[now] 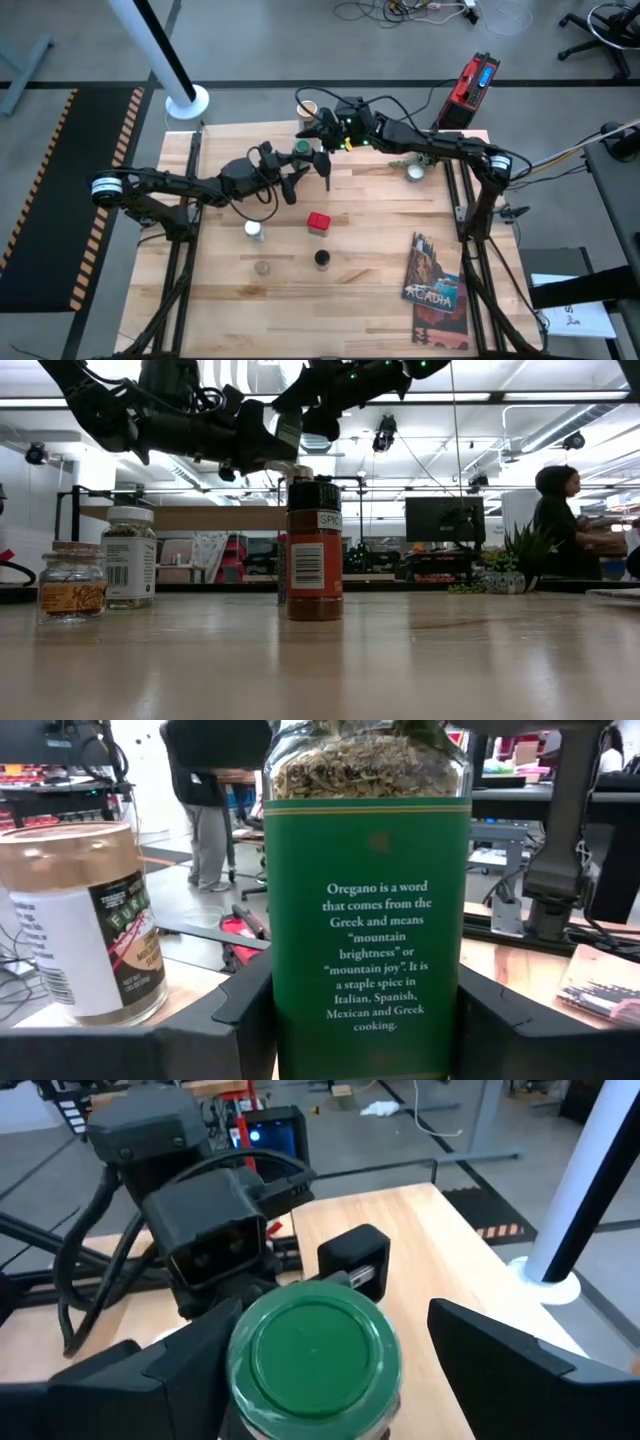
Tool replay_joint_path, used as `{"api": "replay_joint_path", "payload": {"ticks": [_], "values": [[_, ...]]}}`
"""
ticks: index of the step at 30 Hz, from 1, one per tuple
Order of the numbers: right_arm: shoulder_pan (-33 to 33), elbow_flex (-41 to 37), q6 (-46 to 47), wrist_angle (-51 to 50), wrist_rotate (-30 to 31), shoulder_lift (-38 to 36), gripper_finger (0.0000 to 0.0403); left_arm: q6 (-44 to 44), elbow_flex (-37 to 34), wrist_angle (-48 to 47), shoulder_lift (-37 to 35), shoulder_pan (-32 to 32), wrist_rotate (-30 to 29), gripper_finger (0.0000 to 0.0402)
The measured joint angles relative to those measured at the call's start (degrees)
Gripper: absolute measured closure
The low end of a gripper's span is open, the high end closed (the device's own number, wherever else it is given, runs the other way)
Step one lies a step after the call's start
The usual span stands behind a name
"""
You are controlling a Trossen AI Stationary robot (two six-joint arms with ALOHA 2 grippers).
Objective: Shelf spices
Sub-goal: Put the green seasoning bottle on the shelf
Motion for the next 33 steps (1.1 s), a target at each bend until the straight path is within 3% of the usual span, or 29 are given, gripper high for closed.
{"api": "replay_joint_path", "payload": {"ticks": [9,20,33], "values": [[0.22,0.01,-0.59,1.43,-0.22,2.29,0.0110,0.40,0.10,-0.33,0.00,0.05,0.05,0.0214],[0.39,0.02,-1.66,2.17,-0.54,2.31,0.0179,0.75,0.10,-0.20,-0.07,0.09,0.23,0.0214],[0.50,0.02,-1.42,2.24,-0.23,2.31,0.0181,-0.55,0.10,-0.17,-0.07,0.02,0.39,0.0209]]}}
